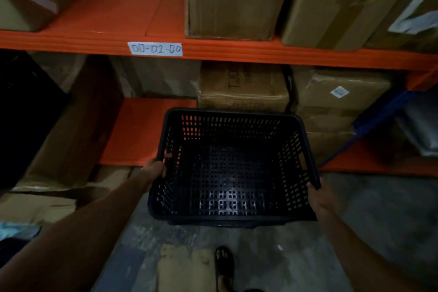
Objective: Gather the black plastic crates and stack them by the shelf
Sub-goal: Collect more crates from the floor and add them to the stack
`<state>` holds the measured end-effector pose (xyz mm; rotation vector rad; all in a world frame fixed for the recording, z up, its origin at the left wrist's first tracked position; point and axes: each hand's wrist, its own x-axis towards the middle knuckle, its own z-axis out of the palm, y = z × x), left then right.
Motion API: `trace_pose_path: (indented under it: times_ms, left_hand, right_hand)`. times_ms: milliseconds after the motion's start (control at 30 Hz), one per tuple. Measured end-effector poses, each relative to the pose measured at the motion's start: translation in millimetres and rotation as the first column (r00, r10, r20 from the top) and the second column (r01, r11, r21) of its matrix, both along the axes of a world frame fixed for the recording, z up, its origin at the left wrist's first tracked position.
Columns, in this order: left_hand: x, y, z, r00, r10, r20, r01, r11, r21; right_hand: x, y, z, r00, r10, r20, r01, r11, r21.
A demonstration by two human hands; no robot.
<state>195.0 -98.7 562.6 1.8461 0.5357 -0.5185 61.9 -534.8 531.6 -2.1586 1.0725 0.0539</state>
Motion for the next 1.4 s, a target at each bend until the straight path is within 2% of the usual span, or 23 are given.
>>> trace_pose_path:
  times_ms: [267,500,667,800,967,1167,1267,1400]
  left_hand:
    - [51,-25,-30,1.0,-0.007,0.022,0.006,0.998,0.065]
    - [73,-31,-52,0.997,0.031,0.064,-0.037,0.996,0.084]
    - [64,-24,-59,0.993,0.0,0.12,-0.018,0.989,0.15]
    - [68,-23,-67,0.997,-0.03,0.069,0.016,0.98,0.198]
    - [64,-21,-76,0.998,-0.038,0.045,0.017,0.923,0.384]
    - [59,-25,-72,0.999,-0.047,-0.001,0.044,0.918,0.395]
    - [61,-27,-72,0.996,-0.04,-0.084,0.074,0.889,0.452]
    - [56,-28,-71,0.999,-0.024,-0.046,0.044,0.873,0.486]
  right_hand:
    - [37,-14,-39,0.996,-0.087,0.0,0.087,0.994,0.064]
    - [58,-12,-46,0.993,-0.095,-0.068,0.095,0.995,0.0]
    - [56,-5,-38,0.99,-0.037,-0.135,0.019,0.991,-0.136]
    - [57,-10,-35,0.98,0.057,-0.191,-0.09,0.981,-0.169]
    - [53,-6,-39,0.987,0.053,-0.152,-0.084,0.975,-0.206]
    - [54,-12,-35,0.963,0.127,-0.239,-0.184,0.955,-0.234]
    - [54,-13,-35,0.962,0.136,-0.235,-0.194,0.95,-0.243]
    - [55,-12,-36,0.97,0.118,-0.215,-0.164,0.963,-0.214]
